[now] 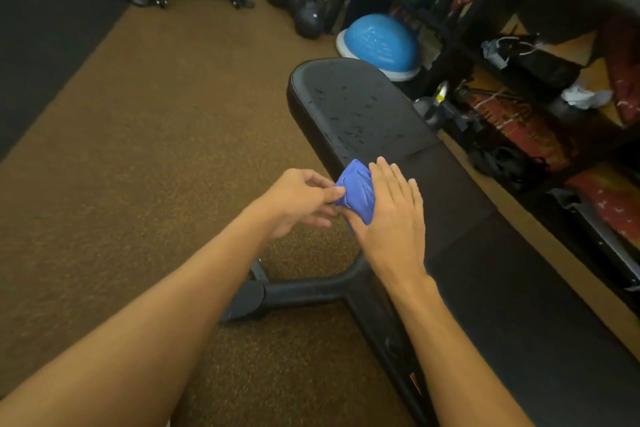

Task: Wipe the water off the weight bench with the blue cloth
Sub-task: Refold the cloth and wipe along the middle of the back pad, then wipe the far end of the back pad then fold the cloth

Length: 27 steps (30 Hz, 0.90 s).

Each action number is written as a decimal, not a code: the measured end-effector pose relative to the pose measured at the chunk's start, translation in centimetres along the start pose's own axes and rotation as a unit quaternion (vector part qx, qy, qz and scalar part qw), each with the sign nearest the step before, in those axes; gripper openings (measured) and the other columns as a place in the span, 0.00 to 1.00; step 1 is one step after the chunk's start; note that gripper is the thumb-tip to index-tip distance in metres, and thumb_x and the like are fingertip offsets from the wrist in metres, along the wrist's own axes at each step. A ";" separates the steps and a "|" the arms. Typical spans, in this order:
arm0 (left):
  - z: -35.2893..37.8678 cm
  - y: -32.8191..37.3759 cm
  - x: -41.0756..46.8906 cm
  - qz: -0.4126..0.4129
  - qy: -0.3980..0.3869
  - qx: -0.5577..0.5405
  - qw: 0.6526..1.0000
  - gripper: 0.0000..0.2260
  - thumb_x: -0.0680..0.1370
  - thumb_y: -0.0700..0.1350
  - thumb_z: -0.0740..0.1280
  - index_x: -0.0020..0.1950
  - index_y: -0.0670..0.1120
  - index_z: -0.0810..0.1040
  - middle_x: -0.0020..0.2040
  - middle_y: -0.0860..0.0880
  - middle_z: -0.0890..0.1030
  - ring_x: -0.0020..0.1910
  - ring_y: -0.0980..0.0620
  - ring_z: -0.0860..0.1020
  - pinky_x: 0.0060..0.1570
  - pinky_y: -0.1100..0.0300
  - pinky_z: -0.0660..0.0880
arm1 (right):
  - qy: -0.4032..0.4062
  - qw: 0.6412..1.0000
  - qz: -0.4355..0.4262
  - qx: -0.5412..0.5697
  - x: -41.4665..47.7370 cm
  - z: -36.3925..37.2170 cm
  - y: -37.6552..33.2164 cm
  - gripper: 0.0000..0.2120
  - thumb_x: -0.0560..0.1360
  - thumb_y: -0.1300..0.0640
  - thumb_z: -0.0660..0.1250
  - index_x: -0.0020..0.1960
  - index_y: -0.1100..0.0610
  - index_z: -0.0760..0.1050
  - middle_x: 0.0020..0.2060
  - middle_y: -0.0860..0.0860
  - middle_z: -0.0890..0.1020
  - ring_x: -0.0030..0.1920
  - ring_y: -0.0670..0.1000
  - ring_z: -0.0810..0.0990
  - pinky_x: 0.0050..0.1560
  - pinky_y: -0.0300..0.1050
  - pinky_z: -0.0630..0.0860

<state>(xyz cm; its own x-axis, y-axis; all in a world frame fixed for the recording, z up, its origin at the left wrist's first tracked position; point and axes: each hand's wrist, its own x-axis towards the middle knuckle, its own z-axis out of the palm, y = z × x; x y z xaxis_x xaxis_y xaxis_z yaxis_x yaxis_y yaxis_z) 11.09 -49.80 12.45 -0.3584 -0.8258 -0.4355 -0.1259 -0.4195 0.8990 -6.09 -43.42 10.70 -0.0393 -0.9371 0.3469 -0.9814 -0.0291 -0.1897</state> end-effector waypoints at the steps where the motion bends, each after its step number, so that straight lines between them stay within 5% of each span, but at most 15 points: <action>1: 0.4 -0.1 0.0 -0.005 0.010 -0.024 1.000 0.12 0.80 0.42 0.75 0.62 0.41 0.79 0.55 0.41 0.87 0.50 0.45 0.88 0.53 0.46 0.86 | -0.012 1.000 -0.001 0.012 -0.2 -0.2 0.2 0.42 0.80 0.41 0.71 0.85 0.57 0.59 0.84 0.54 0.61 0.85 0.53 0.57 0.84 0.54 0.49; 5: 1.8 -0.5 -0.1 -0.024 0.048 -0.094 0.994 0.16 0.79 0.42 0.76 0.64 0.39 0.78 0.55 0.41 0.87 0.50 0.45 0.88 0.50 0.48 0.86 | -0.049 0.996 0.005 0.080 -1.4 -1.9 1.8 0.43 0.79 0.36 0.70 0.85 0.56 0.59 0.85 0.52 0.59 0.85 0.50 0.55 0.85 0.54 0.51; 9: 3.7 -1.2 -0.7 -0.081 0.056 -0.148 0.984 0.16 0.81 0.48 0.73 0.63 0.39 0.79 0.60 0.39 0.85 0.58 0.41 0.85 0.62 0.38 0.81 | -0.075 0.986 0.009 0.152 -2.6 -3.7 4.0 0.40 0.79 0.40 0.73 0.83 0.53 0.63 0.84 0.47 0.62 0.84 0.44 0.56 0.82 0.45 0.55; 16: 8.6 -1.3 -2.0 -0.080 0.079 -0.293 0.949 0.12 0.88 0.54 0.58 0.59 0.49 0.77 0.54 0.46 0.85 0.54 0.46 0.85 0.65 0.40 0.79 | 0.020 0.973 0.090 0.213 -0.2 -4.5 6.6 0.23 0.83 0.45 0.68 0.76 0.51 0.74 0.73 0.45 0.76 0.75 0.44 0.68 0.74 0.39 0.63; 19: 10.7 -1.3 -1.5 -0.058 0.107 -0.244 0.962 0.21 0.87 0.61 0.57 0.67 0.48 0.77 0.59 0.48 0.85 0.60 0.48 0.83 0.71 0.45 0.75 | 0.046 0.964 0.114 0.236 2.4 -3.8 7.2 0.20 0.85 0.46 0.65 0.74 0.51 0.75 0.70 0.45 0.78 0.74 0.45 0.69 0.70 0.37 0.61; 22: 11.9 -1.6 -0.4 -0.019 0.183 -0.164 0.969 0.26 0.87 0.63 0.53 0.79 0.51 0.68 0.66 0.51 0.80 0.64 0.51 0.78 0.67 0.52 0.73 | 0.052 0.959 0.121 0.252 5.0 -2.9 7.3 0.19 0.86 0.47 0.63 0.74 0.51 0.75 0.69 0.45 0.78 0.74 0.45 0.69 0.70 0.39 0.63; 27: 13.7 -0.8 2.2 0.034 0.321 -0.140 0.936 0.27 0.86 0.63 0.53 0.78 0.45 0.65 0.66 0.50 0.73 0.63 0.51 0.74 0.61 0.56 0.69 | 0.049 0.958 0.161 0.232 5.8 -1.0 8.2 0.18 0.86 0.45 0.60 0.73 0.49 0.74 0.70 0.46 0.77 0.73 0.45 0.70 0.69 0.41 0.64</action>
<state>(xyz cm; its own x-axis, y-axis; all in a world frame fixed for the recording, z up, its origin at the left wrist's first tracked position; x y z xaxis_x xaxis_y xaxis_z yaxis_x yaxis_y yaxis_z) -2.28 -46.15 11.39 0.2847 -0.8732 -0.3957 0.1558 -0.3651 0.9178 -14.55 -48.74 12.08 -0.3654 -0.8872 0.2818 -0.7274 0.0833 -0.6811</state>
